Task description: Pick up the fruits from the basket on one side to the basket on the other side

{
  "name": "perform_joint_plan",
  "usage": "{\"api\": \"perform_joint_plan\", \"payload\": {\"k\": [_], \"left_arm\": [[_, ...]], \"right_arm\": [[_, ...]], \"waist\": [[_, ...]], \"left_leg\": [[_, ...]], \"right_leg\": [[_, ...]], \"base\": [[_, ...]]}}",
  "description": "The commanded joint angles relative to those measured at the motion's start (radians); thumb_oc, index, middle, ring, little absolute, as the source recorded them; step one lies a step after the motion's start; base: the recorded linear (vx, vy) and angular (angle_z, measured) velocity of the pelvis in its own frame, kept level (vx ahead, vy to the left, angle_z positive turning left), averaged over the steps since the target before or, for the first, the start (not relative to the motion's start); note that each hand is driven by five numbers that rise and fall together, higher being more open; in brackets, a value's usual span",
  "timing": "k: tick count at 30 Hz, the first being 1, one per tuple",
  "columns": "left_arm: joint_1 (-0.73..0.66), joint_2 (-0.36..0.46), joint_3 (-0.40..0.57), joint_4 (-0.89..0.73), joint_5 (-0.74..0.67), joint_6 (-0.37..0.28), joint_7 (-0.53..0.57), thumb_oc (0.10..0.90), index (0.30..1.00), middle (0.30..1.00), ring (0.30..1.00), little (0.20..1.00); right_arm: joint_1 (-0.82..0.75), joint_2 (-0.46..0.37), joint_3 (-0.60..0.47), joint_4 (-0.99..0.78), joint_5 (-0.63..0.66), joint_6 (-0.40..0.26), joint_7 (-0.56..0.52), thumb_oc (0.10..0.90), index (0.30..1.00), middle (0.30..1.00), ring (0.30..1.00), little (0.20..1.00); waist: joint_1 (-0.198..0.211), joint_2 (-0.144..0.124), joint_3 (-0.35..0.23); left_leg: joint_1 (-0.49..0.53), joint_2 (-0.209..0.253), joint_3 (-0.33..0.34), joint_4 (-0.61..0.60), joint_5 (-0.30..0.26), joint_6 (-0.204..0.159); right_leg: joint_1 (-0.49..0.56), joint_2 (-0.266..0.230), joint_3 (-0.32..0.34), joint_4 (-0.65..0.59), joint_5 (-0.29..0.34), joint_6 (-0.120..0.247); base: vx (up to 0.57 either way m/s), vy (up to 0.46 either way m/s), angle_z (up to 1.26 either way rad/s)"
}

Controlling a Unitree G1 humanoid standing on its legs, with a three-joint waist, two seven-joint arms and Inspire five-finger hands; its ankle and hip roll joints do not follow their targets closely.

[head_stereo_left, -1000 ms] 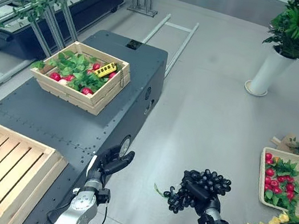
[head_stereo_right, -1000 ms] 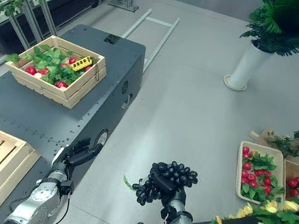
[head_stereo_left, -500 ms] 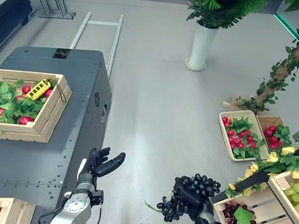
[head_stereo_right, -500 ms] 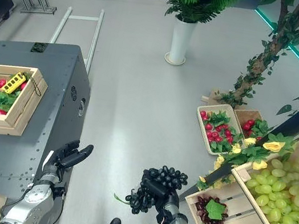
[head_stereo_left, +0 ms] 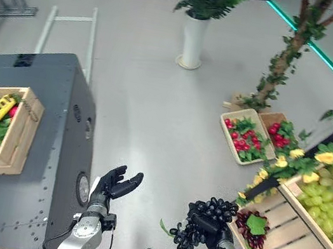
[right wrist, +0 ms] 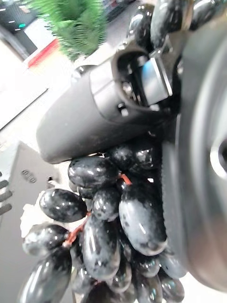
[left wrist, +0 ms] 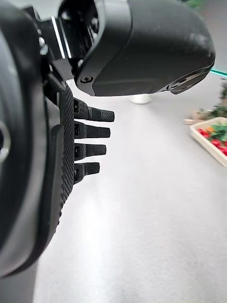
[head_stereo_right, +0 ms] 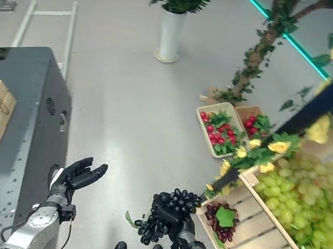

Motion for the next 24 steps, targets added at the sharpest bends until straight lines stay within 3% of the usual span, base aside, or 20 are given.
{"api": "perform_joint_plan", "payload": {"k": [1,4,6,10,12,20,24], "left_arm": [[-0.052,0.074,0.063,-0.078,0.05,-0.117,0.023,0.8,0.9,0.9,0.9,0.9],[-0.069,0.082,0.072,-0.074,0.047,-0.099,0.001,0.8,0.9,0.9,0.9,0.9],[-0.083,0.074,0.072,-0.07,0.031,-0.104,0.019,0.8,0.9,0.9,0.9,0.9],[-0.087,0.028,0.078,-0.05,-0.062,-0.102,0.058,0.8,0.9,0.9,0.9,0.9],[-0.089,-0.007,0.057,-0.021,-0.029,-0.135,0.059,0.8,0.9,0.9,0.9,0.9],[-0.071,-0.007,0.038,-0.046,-0.012,-0.147,0.101,0.8,0.9,0.9,0.9,0.9],[-0.054,0.0,0.055,-0.048,-0.031,-0.162,0.128,0.8,0.9,0.9,0.9,0.9]], "right_arm": [[-0.059,0.016,0.01,-0.096,0.035,-0.039,0.103,0.4,0.3,0.3,0.3,0.3],[-0.069,0.037,0.009,-0.08,0.049,-0.05,0.097,0.4,0.3,0.3,0.3,0.3],[-0.07,0.047,0.021,-0.068,0.02,-0.066,0.106,0.4,0.3,0.3,0.3,0.3],[-0.084,0.053,0.051,-0.056,0.01,-0.056,0.08,0.4,0.3,0.3,0.3,0.3],[-0.077,0.057,0.053,-0.056,0.039,-0.058,0.056,0.4,0.3,0.3,0.3,0.3],[-0.043,0.051,0.007,-0.056,0.066,-0.088,0.033,0.4,0.3,0.3,0.3,0.3],[-0.036,0.034,0.001,-0.097,0.062,-0.113,0.027,0.4,0.3,0.3,0.3,0.3]], "waist": [[0.023,0.022,-0.016],[0.037,0.028,-0.02],[0.053,0.031,-0.029],[0.051,0.032,-0.04],[0.035,0.02,-0.053],[0.006,0.011,-0.058],[-0.007,0.017,-0.035]], "left_leg": [[0.016,0.0,0.02,0.002,-0.117,-0.005],[0.032,0.003,0.019,0.002,-0.121,-0.01],[0.031,0.009,0.035,0.002,-0.119,-0.024],[0.032,0.018,0.073,0.002,-0.12,-0.049],[0.031,0.035,0.089,0.002,-0.109,-0.06],[0.036,0.062,0.097,0.002,-0.105,-0.078],[0.028,0.087,0.084,0.018,-0.076,-0.091]], "right_leg": [[0.013,-0.07,-0.107,0.151,0.095,0.025],[0.048,-0.09,-0.13,0.155,0.054,0.018],[0.116,-0.099,-0.168,0.004,0.028,0.009],[0.159,-0.088,-0.154,-0.138,0.083,0.033],[0.17,-0.064,-0.153,-0.144,0.076,0.023],[0.179,-0.025,-0.144,-0.144,0.042,-0.001],[0.152,0.008,-0.118,-0.062,-0.022,-0.045]], "base": [[-0.07,-0.014,-1.36],[0.03,-0.103,-0.91],[0.0,-0.146,-0.52],[-0.01,-0.203,-0.66],[0.04,-0.256,-0.13],[0.03,-0.191,-0.04],[0.02,-0.205,-0.03]]}}
